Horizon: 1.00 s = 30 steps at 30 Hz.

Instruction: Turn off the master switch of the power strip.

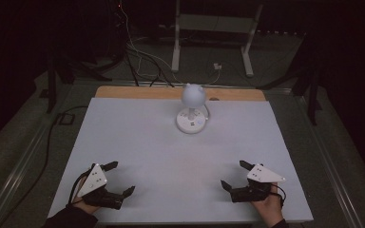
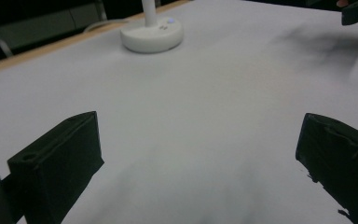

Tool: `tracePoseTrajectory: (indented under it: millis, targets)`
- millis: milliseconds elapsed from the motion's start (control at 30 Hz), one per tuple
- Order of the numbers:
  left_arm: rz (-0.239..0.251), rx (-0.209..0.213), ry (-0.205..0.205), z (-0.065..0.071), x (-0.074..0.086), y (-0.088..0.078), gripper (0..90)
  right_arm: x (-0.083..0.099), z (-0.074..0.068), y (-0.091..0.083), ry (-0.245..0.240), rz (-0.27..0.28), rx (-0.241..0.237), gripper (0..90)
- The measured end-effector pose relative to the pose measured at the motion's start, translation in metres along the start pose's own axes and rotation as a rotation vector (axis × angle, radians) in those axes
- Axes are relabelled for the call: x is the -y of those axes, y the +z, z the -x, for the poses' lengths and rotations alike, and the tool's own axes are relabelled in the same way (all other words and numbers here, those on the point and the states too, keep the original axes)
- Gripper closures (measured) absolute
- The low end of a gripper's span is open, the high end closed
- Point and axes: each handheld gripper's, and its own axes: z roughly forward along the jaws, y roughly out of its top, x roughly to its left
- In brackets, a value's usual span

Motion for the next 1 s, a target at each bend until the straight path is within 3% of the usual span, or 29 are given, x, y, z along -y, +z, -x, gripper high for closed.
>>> tracePoseTrajectory:
  millis: [167, 333, 467, 833, 1000]
  targets:
    - [0.004, 0.008, 0.014, 0.002, 0.0, 0.0, 0.8, 0.0, -0.004, 0.002, -0.006, -0.01, -0.017, 0.0]
    - [-0.037, 0.009, 0.001, 0.003, 0.0, 0.002, 0.7, 0.001, -0.003, 0.002, -0.012, -0.02, -0.012, 0.0]
    - [-0.023, 0.005, -0.01, 0.002, -0.001, 0.001, 0.7, 0.0, -0.006, 0.003, -0.039, -0.028, -0.003, 0.0]
    - [-0.016, 0.003, -0.001, 0.004, -0.002, 0.0, 0.7, -0.004, -0.01, 0.005, 0.009, -0.082, -0.038, 0.0]
    - [-0.009, 0.006, -0.004, 0.004, -0.002, -0.001, 0.7, -0.005, -0.015, 0.009, 0.006, -0.129, -0.066, 0.0]
